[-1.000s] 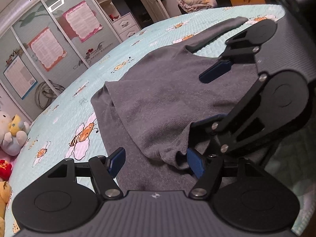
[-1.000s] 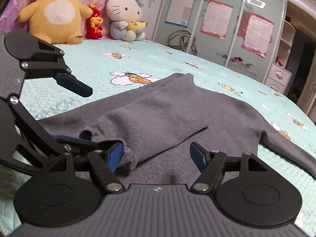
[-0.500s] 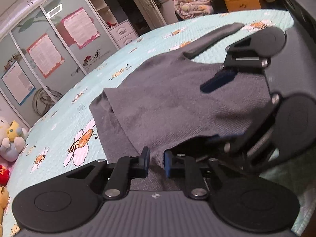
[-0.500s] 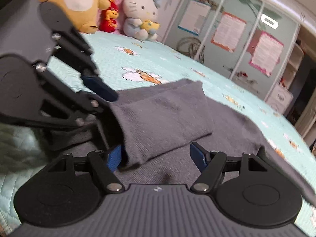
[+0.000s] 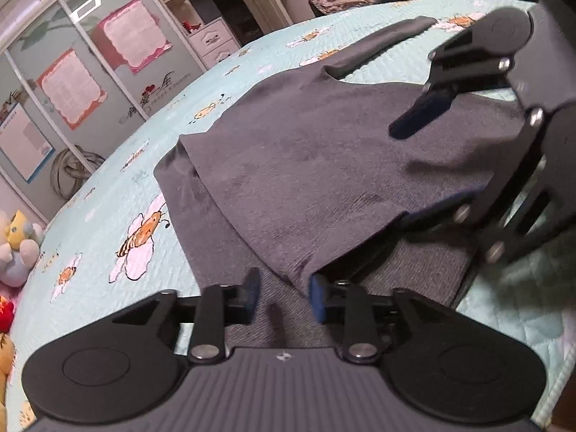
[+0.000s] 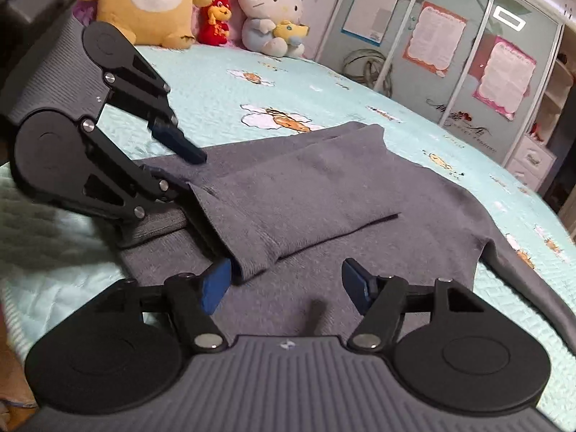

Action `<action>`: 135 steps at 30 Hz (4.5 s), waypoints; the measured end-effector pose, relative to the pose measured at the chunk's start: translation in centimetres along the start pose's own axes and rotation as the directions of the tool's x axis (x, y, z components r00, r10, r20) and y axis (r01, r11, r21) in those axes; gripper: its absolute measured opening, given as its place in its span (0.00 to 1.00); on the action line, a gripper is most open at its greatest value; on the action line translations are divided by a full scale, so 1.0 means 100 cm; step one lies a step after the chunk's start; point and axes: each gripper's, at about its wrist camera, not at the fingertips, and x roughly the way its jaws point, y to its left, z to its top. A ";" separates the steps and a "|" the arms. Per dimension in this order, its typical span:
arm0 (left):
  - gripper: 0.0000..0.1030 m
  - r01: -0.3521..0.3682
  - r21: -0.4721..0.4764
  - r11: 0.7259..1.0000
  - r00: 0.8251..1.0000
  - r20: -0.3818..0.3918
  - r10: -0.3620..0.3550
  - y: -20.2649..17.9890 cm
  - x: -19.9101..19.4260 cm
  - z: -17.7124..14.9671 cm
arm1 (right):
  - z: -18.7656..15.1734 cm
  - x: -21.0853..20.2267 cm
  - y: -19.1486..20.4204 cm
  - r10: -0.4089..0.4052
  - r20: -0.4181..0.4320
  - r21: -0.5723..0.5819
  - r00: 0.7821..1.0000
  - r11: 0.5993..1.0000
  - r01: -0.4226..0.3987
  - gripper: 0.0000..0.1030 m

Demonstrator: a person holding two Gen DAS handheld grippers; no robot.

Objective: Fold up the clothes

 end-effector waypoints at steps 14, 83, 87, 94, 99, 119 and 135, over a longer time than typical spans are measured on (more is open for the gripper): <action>0.38 0.276 -0.504 0.818 0.961 0.165 -0.222 0.071 -0.002 0.009 | -0.012 0.036 -0.110 0.316 0.293 0.751 0.902 0.507 -0.422 0.40; 0.04 0.261 -0.668 0.697 0.965 0.165 -0.204 0.149 0.195 0.032 | 0.034 0.231 -0.194 0.264 0.510 0.812 0.818 0.167 -0.560 0.52; 0.04 0.246 -0.588 0.771 0.969 0.136 -0.206 0.141 0.187 0.034 | 0.035 0.234 -0.192 0.273 0.508 0.807 0.817 0.182 -0.562 0.53; 0.07 0.174 -0.477 0.861 0.984 0.108 -0.138 0.130 0.189 0.040 | 0.049 0.237 -0.172 0.272 0.391 0.790 0.880 0.391 -0.472 0.42; 0.16 -0.061 -0.442 0.895 0.990 0.089 0.111 0.120 0.149 0.057 | 0.045 0.236 -0.172 0.264 0.384 0.794 0.885 0.394 -0.463 0.37; 0.21 0.377 -0.664 0.645 0.926 0.281 -0.251 0.147 0.196 0.011 | 0.090 0.271 -0.228 0.386 0.257 0.739 0.886 0.512 -0.437 0.50; 0.19 0.427 -0.673 0.604 0.904 0.327 -0.275 0.130 0.183 0.001 | 0.092 0.340 -0.276 0.376 0.227 0.817 0.898 0.429 -0.386 0.00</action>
